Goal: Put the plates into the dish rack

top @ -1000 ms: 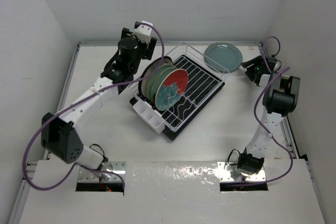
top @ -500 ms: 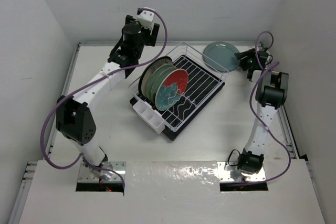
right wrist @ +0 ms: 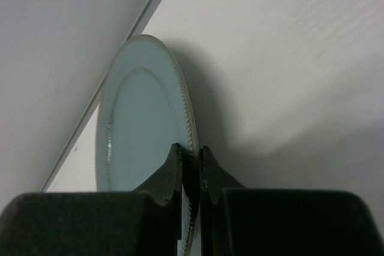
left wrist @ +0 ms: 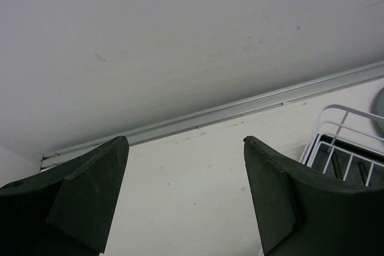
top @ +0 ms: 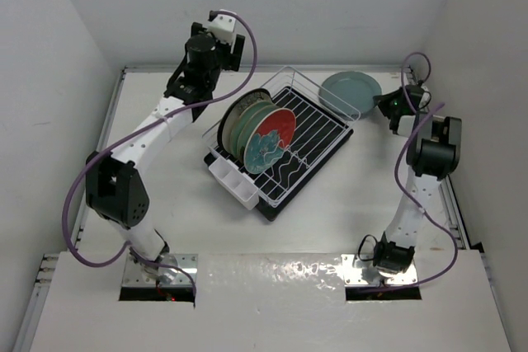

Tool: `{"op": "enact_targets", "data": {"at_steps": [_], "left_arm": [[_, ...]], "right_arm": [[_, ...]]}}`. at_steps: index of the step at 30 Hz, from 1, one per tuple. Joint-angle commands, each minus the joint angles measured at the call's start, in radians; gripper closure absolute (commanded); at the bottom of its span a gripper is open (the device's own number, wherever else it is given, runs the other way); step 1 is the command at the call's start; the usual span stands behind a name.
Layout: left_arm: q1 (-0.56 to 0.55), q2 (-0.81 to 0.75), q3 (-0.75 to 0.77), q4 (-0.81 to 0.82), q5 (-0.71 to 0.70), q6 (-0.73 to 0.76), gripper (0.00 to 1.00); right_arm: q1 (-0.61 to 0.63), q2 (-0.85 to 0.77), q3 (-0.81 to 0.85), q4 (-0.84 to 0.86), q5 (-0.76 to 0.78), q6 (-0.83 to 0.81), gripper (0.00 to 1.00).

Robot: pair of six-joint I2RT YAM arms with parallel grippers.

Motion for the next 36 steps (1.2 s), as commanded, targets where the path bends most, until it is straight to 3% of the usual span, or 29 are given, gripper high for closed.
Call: {"op": "enact_targets", "data": {"at_steps": [1, 7, 10, 15, 18, 21, 26, 31, 36], "left_arm": [[0.009, -0.076, -0.009, 0.042, 0.046, -0.019, 0.25], [0.014, -0.087, 0.015, 0.043, 0.070, 0.022, 0.25], [0.026, -0.066, 0.080, -0.013, 0.164, 0.020, 0.24], [0.026, 0.008, 0.215, -0.204, 0.423, -0.018, 0.22], [0.026, 0.077, 0.350, -0.288, 0.445, -0.007, 0.22], [0.026, 0.072, 0.356, -0.270, 0.466, 0.039, 0.20], [0.020, 0.083, 0.425, -0.340, 0.593, -0.029, 0.19], [-0.073, 0.088, 0.445, -0.464, 0.532, 0.092, 0.19], [-0.155, 0.094, 0.468, -0.567, 0.629, 0.111, 0.19]], "right_arm": [[-0.025, -0.196, -0.154, -0.019, 0.166, -0.138, 1.00], [-0.040, -0.558, -0.376, -0.066, 0.309, -0.341, 1.00], [-0.040, -0.690, -0.427, -0.160, 0.267, -0.457, 1.00], [-0.042, -0.958, -0.561, -0.271, 0.342, -0.561, 1.00], [-0.058, -1.045, -0.590, -0.321, 0.309, -0.659, 1.00], [-0.092, -1.079, -0.591, -0.409, 0.226, -0.655, 1.00], [-0.098, -1.158, -0.579, -0.520, 0.160, -0.724, 1.00], [-0.098, -1.188, -0.541, -0.668, 0.073, -0.782, 1.00], [-0.100, -1.295, -0.590, -0.731, 0.020, -0.768, 1.00]]}}
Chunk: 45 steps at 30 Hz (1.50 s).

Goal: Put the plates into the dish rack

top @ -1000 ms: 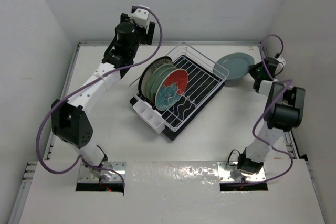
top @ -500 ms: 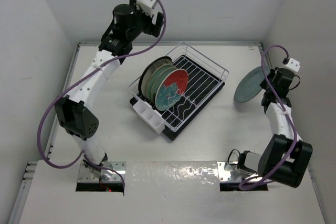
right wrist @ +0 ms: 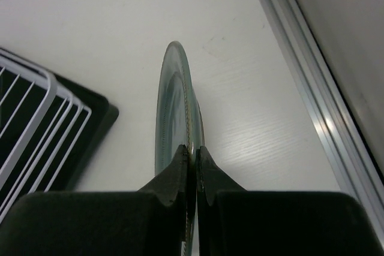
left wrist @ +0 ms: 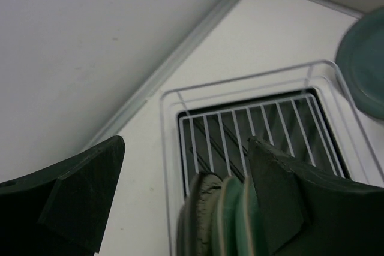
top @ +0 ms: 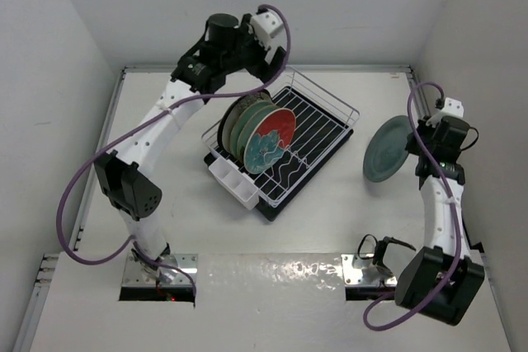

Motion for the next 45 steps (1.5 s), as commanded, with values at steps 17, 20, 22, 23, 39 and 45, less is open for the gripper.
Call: {"op": "enact_targets", "data": {"at_steps": [17, 20, 22, 23, 39, 45], "left_arm": [[-0.401, 0.021, -0.164, -0.033, 0.398, 0.235, 0.00], [-0.404, 0.051, -0.181, 0.001, 0.415, 0.280, 0.00], [-0.409, 0.061, -0.198, 0.030, 0.415, 0.312, 0.00], [-0.410, 0.061, -0.216, 0.048, 0.412, 0.330, 0.00], [-0.433, 0.186, -0.213, 0.128, 0.435, 0.320, 0.00], [-0.441, 0.203, -0.204, 0.182, 0.443, 0.256, 0.04]], "right_arm": [[0.014, -0.421, -0.105, -0.346, -0.369, -0.157, 1.00], [0.025, -0.442, -0.096, -0.353, -0.497, -0.199, 1.00], [0.027, -0.448, -0.090, -0.356, -0.582, -0.205, 1.00], [0.027, -0.450, -0.082, -0.364, -0.603, -0.211, 1.00], [0.039, -0.448, 0.019, -0.355, -0.918, -0.185, 1.00], [0.045, -0.421, 0.099, -0.310, -1.039, -0.141, 1.00]]}}
